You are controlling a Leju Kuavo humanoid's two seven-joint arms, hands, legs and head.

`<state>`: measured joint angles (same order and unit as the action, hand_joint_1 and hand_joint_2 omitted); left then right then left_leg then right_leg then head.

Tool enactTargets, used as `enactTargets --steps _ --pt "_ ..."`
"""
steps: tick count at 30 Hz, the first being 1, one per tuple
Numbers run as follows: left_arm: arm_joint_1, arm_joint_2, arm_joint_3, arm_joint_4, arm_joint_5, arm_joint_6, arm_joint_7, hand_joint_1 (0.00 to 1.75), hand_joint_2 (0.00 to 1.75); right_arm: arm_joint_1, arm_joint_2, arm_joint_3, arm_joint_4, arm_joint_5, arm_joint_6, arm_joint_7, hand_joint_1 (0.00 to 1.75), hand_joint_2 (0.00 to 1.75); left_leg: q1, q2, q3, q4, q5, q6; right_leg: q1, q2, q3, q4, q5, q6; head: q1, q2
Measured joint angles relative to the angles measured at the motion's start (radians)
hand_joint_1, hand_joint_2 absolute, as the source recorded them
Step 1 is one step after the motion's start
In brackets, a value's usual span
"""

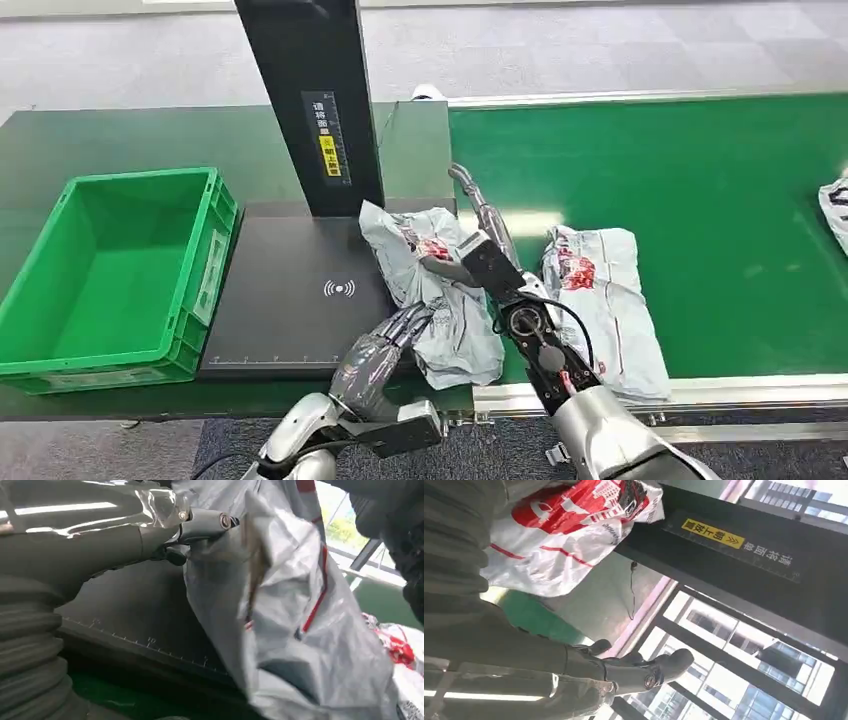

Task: Moved the parcel from conveyor to table for the left to box.

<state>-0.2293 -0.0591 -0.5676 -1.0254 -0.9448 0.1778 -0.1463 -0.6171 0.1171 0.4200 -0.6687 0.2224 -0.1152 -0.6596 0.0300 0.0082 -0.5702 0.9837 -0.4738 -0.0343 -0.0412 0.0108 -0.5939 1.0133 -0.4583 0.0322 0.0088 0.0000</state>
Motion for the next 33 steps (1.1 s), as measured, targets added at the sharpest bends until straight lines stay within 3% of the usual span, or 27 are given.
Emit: enactTargets --steps 3,10,18,33 --pt "-0.008 -0.001 -0.002 0.018 -0.035 -0.013 0.046 0.0 1.75 0.002 -0.002 0.0 -0.002 0.007 0.012 0.005 0.0 1.75 0.0 0.0 0.0 0.0 0.0 0.0 0.0 0.0 0.0 0.0 0.0 0.0 0.0 0.0" --pt "-0.017 -0.015 0.028 0.046 0.023 0.097 0.006 0.0 1.75 0.005 -0.002 0.003 -0.007 0.049 0.035 0.026 0.0 1.75 0.0 0.0 0.0 0.0 0.0 0.0 0.0 0.0 0.0 0.0 0.0 0.0 0.0 0.0" --pt "0.013 -0.051 0.205 -0.127 0.655 0.343 -0.435 0.0 1.75 0.02 -0.006 0.003 -0.019 0.09 0.051 0.035 0.0 1.75 0.0 -0.001 0.0 0.0 0.0 0.0 0.0 0.0 0.0 0.0 0.0 0.0 0.0 0.0" --pt "0.041 -0.059 0.261 -0.232 0.69 0.358 -0.462 0.0 1.75 0.02 -0.006 0.005 -0.019 0.096 0.051 0.034 0.0 1.75 0.0 -0.001 0.0 0.0 0.0 0.0 0.0 -0.001 0.001 0.0 0.0 0.0 0.0 0.0"
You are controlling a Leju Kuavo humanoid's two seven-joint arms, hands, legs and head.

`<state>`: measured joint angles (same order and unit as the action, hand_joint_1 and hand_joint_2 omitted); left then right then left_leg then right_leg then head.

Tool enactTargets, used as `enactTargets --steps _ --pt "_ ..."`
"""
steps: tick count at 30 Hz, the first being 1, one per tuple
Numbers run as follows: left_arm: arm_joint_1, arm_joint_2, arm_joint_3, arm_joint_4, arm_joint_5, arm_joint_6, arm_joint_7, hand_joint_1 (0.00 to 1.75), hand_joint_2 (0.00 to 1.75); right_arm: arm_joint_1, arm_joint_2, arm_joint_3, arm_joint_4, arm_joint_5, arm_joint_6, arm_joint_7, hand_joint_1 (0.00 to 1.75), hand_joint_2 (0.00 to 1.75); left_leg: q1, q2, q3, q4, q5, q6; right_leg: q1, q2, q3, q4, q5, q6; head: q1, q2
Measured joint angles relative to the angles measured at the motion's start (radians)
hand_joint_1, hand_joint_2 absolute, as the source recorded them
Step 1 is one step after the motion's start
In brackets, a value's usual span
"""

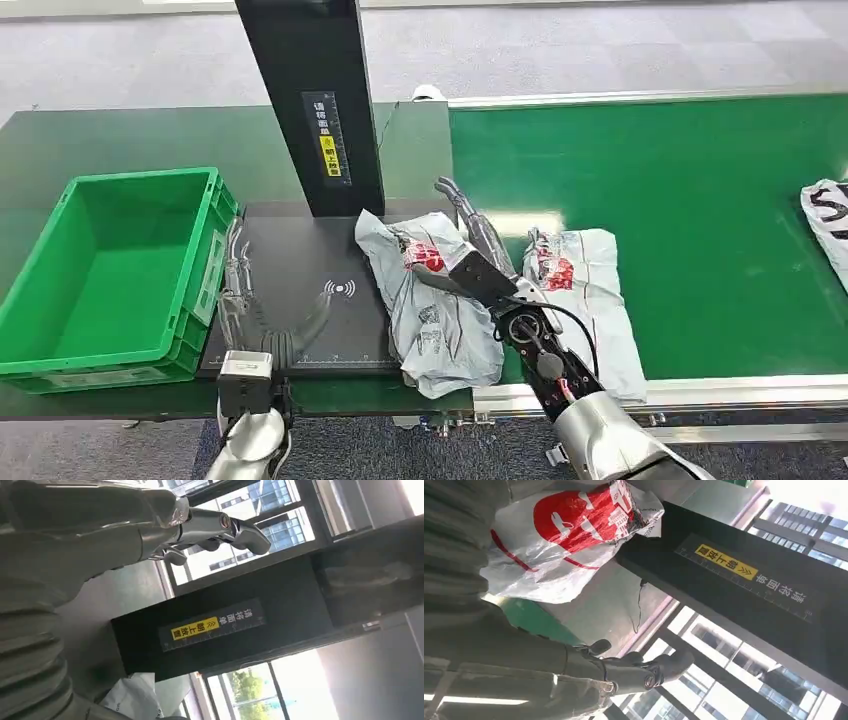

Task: Moved the parcel from conveyor to table for the left to box.

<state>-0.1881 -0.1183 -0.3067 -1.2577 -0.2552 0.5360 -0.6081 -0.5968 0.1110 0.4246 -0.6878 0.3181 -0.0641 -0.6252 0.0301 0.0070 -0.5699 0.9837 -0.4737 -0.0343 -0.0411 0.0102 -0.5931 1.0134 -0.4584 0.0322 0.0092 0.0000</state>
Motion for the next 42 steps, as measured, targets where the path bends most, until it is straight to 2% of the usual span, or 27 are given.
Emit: enactTargets --steps 7,10,14,19,20,23,24,26,32,42 --pt "0.001 -0.002 0.004 -0.006 0.005 0.006 -0.009 0.0 1.75 0.0 0.0 0.0 0.0 0.0 0.0 -0.001 0.0 1.75 0.0 0.0 0.0 0.0 0.0 0.0 0.0 0.0 0.0 0.0 0.0 0.0 0.0 0.0" --pt "0.007 -0.008 0.014 -0.024 0.106 0.044 -0.063 0.0 1.75 -0.001 0.0 0.0 0.0 -0.001 -0.002 -0.009 0.0 1.75 0.0 0.0 0.0 0.0 0.0 0.0 0.0 0.0 0.0 0.0 0.0 0.0 0.0 0.0" --pt "0.026 -0.01 0.026 -0.088 0.226 0.075 -0.065 0.0 1.75 -0.005 0.002 0.0 0.003 -0.01 -0.005 -0.029 0.0 1.75 0.0 0.0 0.0 0.0 0.0 0.0 0.0 0.0 0.0 0.0 0.0 0.0 0.0 0.0" --pt "0.034 -0.003 0.019 -0.105 0.221 0.02 -0.058 0.0 1.75 -0.012 0.005 0.0 0.008 -0.027 -0.019 -0.053 0.0 1.75 0.0 0.0 0.0 0.0 0.0 0.0 0.0 0.0 0.0 0.0 0.0 0.0 0.0 0.0" --pt "0.032 0.0 0.008 -0.101 0.178 -0.016 -0.035 0.0 1.75 -0.012 0.005 0.0 0.008 -0.037 -0.03 -0.059 0.0 1.75 0.0 0.0 0.0 0.0 0.0 0.0 0.0 0.0 0.0 0.0 0.0 0.0 0.0 0.0" --pt "-0.008 0.015 -0.099 0.002 -0.154 -0.201 0.202 0.0 1.75 -0.015 0.005 -0.014 0.005 -0.087 -0.082 -0.067 0.0 1.75 -0.001 -0.002 0.0 0.0 0.0 0.0 -0.001 -0.003 0.001 0.0 0.0 0.0 0.0 0.0" --pt "-0.014 0.014 -0.13 0.037 -0.22 -0.218 0.225 0.0 1.75 -0.015 0.005 -0.016 0.001 -0.092 -0.083 -0.067 0.0 1.75 -0.001 0.0 0.0 0.001 0.0 0.0 -0.001 -0.001 0.001 0.0 0.0 0.0 0.0 0.0" --pt "-0.034 0.007 -0.183 0.105 -0.278 -0.227 0.24 0.0 1.75 -0.015 0.004 -0.023 -0.005 -0.098 -0.083 -0.065 0.0 1.75 -0.001 0.005 0.001 0.001 0.0 0.0 -0.001 0.002 -0.001 0.0 0.001 0.001 0.0 0.0" --pt "-0.096 0.007 -0.276 0.217 -0.383 -0.294 0.307 0.0 1.75 -0.015 0.004 -0.032 -0.005 -0.102 -0.08 -0.064 0.0 1.75 -0.001 0.004 0.001 0.001 0.0 0.0 -0.001 0.002 -0.001 0.0 0.001 0.001 0.0 0.0" --pt "-0.123 0.006 -0.31 0.286 -0.43 -0.342 0.333 0.0 1.75 -0.015 0.004 -0.039 -0.005 -0.101 -0.079 -0.064 0.0 1.75 -0.001 0.003 0.0 0.001 0.0 0.0 -0.001 0.002 -0.001 0.0 0.001 0.001 0.0 0.0"
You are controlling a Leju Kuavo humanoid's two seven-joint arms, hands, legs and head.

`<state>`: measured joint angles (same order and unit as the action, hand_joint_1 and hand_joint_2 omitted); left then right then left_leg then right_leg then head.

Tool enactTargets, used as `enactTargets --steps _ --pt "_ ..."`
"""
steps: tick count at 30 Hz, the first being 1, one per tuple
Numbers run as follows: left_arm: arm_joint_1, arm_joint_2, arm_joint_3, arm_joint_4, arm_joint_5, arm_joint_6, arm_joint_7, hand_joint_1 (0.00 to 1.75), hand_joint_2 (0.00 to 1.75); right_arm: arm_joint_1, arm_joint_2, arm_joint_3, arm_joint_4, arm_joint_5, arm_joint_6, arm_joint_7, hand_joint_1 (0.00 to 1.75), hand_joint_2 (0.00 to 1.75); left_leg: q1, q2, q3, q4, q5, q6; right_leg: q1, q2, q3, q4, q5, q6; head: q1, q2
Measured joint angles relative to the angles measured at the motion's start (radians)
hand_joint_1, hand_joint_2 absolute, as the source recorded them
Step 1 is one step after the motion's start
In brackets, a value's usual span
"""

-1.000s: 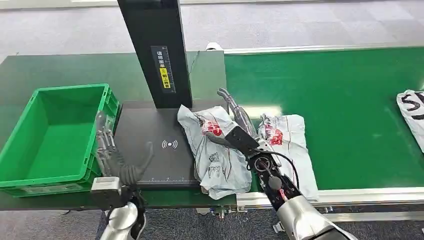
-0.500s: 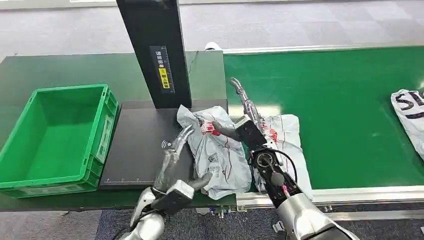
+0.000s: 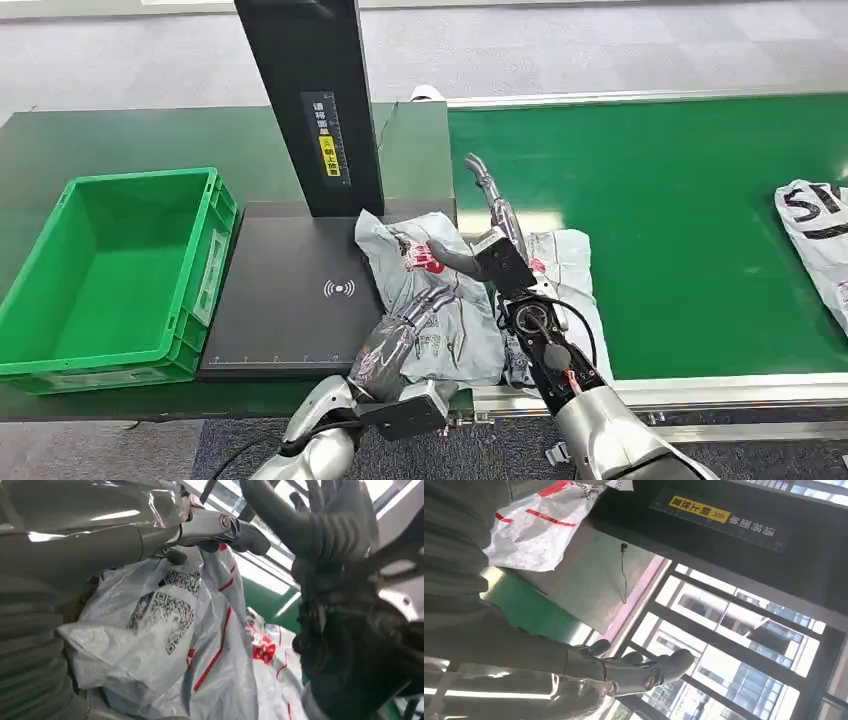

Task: Moved the parcel from conveyor to table for the left to box.

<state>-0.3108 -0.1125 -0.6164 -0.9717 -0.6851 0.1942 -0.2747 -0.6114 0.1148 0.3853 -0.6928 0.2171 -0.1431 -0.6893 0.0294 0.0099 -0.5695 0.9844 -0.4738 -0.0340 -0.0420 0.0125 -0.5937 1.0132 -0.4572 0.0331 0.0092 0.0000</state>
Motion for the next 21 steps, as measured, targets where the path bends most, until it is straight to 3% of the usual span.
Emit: enactTargets --steps 10,16,17,18,19,21 --pt "-0.001 -0.009 0.01 0.034 -0.082 -0.028 0.039 0.0 1.75 0.022 -0.005 -0.017 -0.029 0.011 0.006 0.003 0.0 1.75 0.0 0.0 0.0 0.0 0.0 0.0 0.0 0.0 0.0 0.0 0.0 0.0 0.0 0.0" --pt "-0.011 -0.01 0.0 0.087 -0.278 0.0 0.178 0.0 1.75 0.034 -0.006 -0.025 -0.042 0.014 0.01 0.009 0.0 1.75 0.0 0.0 0.0 0.0 0.0 0.0 0.0 0.0 0.0 0.0 0.0 0.0 0.0 0.0" --pt "-0.011 -0.01 -0.003 0.095 -0.305 0.007 0.193 0.23 1.75 0.036 -0.006 -0.027 -0.045 0.015 0.01 0.009 0.0 1.75 0.0 0.0 0.0 0.0 0.0 0.0 0.0 0.0 0.0 0.0 0.0 0.0 0.0 0.0" --pt "-0.012 -0.01 -0.006 0.1 -0.322 0.01 0.199 0.73 1.75 0.038 -0.007 -0.028 -0.048 0.014 0.011 0.009 0.0 1.75 0.0 0.0 0.0 0.0 0.0 0.0 0.0 0.0 0.0 0.0 0.0 0.0 0.0 0.0" --pt "-0.012 -0.01 -0.008 0.103 -0.334 0.008 0.206 1.52 1.75 0.041 -0.008 -0.029 -0.05 0.014 0.014 0.009 0.0 1.75 0.0 0.0 0.0 0.0 0.0 0.0 0.0 0.0 0.0 0.0 0.0 0.0 0.0 0.0" --pt "-0.011 -0.01 -0.009 0.11 -0.368 -0.008 0.216 1.75 1.75 0.047 -0.008 -0.033 -0.059 0.014 0.018 0.009 0.0 1.75 0.0 0.0 0.0 0.0 0.0 0.0 0.0 0.0 0.0 0.0 0.0 0.0 0.0 0.0"
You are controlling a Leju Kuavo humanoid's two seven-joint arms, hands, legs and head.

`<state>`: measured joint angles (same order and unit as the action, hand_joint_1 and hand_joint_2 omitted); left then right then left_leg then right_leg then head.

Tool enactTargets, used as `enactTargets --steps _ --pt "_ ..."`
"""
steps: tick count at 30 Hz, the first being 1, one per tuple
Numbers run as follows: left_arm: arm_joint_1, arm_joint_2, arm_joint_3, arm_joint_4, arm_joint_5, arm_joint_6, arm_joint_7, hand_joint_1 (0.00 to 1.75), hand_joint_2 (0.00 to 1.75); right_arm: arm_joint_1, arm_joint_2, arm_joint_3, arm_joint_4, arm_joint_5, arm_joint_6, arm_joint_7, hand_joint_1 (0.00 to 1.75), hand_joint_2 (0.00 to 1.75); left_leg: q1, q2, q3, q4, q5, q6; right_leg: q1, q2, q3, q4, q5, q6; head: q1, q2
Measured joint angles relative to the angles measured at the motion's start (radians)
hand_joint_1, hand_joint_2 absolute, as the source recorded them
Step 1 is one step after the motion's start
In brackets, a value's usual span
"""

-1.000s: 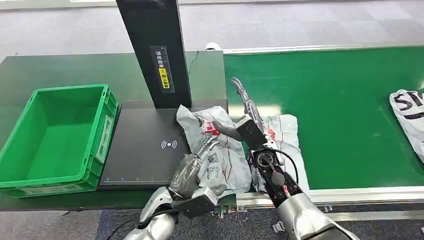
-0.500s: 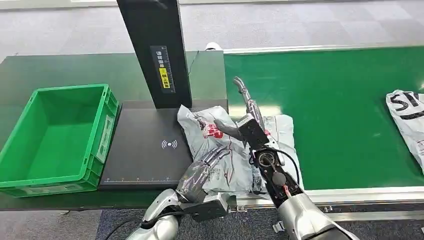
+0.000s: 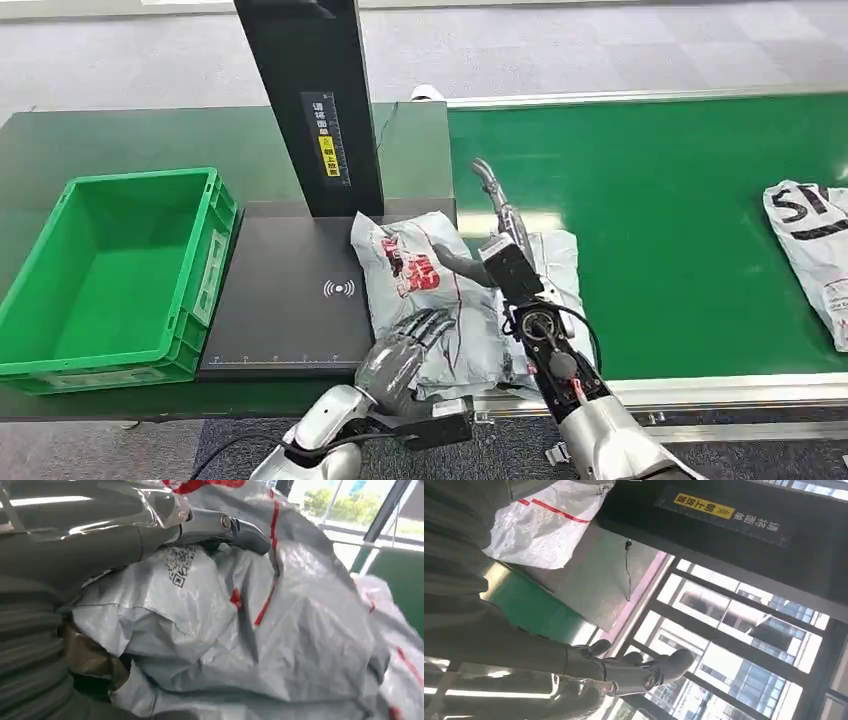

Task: Moved the parcel from conveyor to table for the left to box.

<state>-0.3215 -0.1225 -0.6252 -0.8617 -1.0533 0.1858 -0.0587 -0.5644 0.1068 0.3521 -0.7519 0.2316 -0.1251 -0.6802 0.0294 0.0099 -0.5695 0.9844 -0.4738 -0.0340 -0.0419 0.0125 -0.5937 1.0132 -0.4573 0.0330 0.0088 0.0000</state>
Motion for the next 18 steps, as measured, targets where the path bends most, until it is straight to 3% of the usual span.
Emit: enactTargets --steps 18 --pt "0.008 0.0 0.052 0.007 -0.075 0.011 0.007 1.75 1.75 0.066 -0.021 -0.032 -0.143 0.0 0.031 0.003 0.0 1.75 0.0 0.0 0.001 0.0 0.0 0.0 0.0 0.0 0.001 0.0 0.0 0.0 0.0 0.0"
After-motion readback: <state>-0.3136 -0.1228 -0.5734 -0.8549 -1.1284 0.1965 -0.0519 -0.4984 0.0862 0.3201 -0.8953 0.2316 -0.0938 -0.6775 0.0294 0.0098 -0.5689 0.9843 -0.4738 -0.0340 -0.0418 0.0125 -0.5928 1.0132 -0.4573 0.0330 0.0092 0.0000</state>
